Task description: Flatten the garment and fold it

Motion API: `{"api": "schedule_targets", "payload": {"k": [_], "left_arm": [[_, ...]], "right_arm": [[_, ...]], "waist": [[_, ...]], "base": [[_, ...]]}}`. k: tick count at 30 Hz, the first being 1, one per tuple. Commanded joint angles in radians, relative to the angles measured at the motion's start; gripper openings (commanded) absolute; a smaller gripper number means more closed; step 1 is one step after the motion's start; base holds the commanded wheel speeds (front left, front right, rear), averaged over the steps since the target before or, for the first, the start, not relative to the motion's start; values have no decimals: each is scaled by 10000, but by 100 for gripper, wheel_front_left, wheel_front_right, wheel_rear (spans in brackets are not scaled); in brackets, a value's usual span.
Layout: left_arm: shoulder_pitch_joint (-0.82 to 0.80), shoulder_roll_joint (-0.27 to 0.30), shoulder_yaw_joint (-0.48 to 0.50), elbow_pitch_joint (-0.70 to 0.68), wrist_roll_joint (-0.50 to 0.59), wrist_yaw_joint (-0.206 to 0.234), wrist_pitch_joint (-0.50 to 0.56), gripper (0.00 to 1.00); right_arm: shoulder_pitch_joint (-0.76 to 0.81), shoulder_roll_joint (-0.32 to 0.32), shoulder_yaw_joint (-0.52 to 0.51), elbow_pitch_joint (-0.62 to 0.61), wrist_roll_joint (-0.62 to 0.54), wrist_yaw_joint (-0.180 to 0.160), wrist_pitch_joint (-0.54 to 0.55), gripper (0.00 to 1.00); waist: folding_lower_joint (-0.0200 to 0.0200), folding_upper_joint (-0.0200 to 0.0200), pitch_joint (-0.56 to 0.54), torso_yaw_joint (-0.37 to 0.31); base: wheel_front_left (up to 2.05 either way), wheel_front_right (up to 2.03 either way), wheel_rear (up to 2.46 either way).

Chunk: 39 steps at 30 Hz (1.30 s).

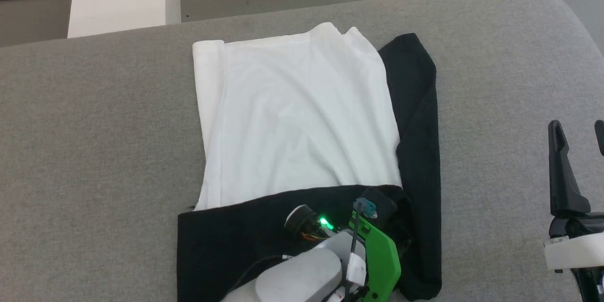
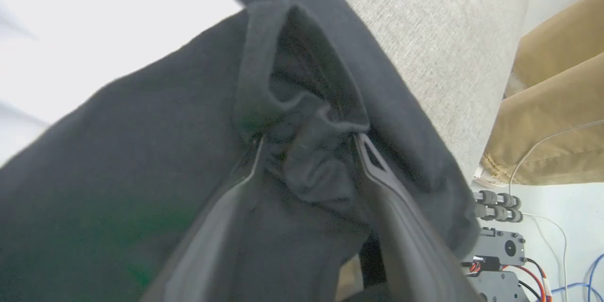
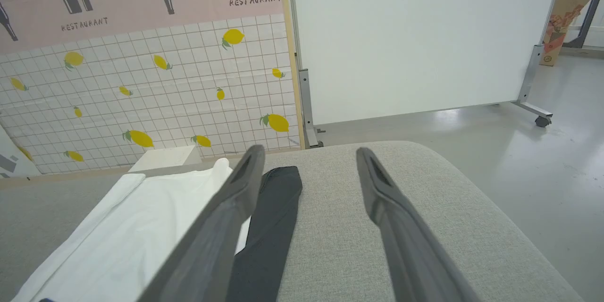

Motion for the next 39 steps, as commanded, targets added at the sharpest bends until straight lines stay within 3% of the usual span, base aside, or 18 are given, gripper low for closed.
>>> {"api": "schedule_targets", "payload": {"k": [1,8,12,18,24,30,33,39], "left_arm": [[-243,37,-16,-60,-217,95,-163,100],[-849,36,611,-1401,-1308,209,-1442,100],[-935,239,1711,-1938,-1521,702,-2584,100],[-422,2106,3061,-3518,-1188,1605,-3913,100],[1117,4003,4434,-5227,-597,2668,-4359,100],[3396,5050,5655,-7388,763,3592,-4403,100],[4516,5029,6432,-8258,1263,3686,-4404,100],[6286,4763,7898,-8676,2375,3226,-4406,100]], "right_arm": [[-116,18,-18,28,-46,-13,50,100],[99,18,-59,-16,-11,-13,152,100],[242,18,-112,-77,24,-13,182,100],[480,18,-110,-73,141,-13,178,100],[621,18,61,80,324,-13,72,100],[851,18,240,359,554,-13,-99,100],[1002,18,235,516,710,-13,-216,100],[1192,18,174,799,888,-13,-408,100]], "waist": [[0,-1,-62,86],[0,-1,-399,452],[0,-1,-524,636],[0,-1,-611,850],[0,-1,-675,941],[0,-1,-801,1006],[0,-1,-874,1102],[0,-1,-955,1308]], "base": [[0,0,0],[0,0,0],[0,0,0],[0,0,0],[0,0,0],[0,0,0],[0,0,0],[0,0,0]]}}
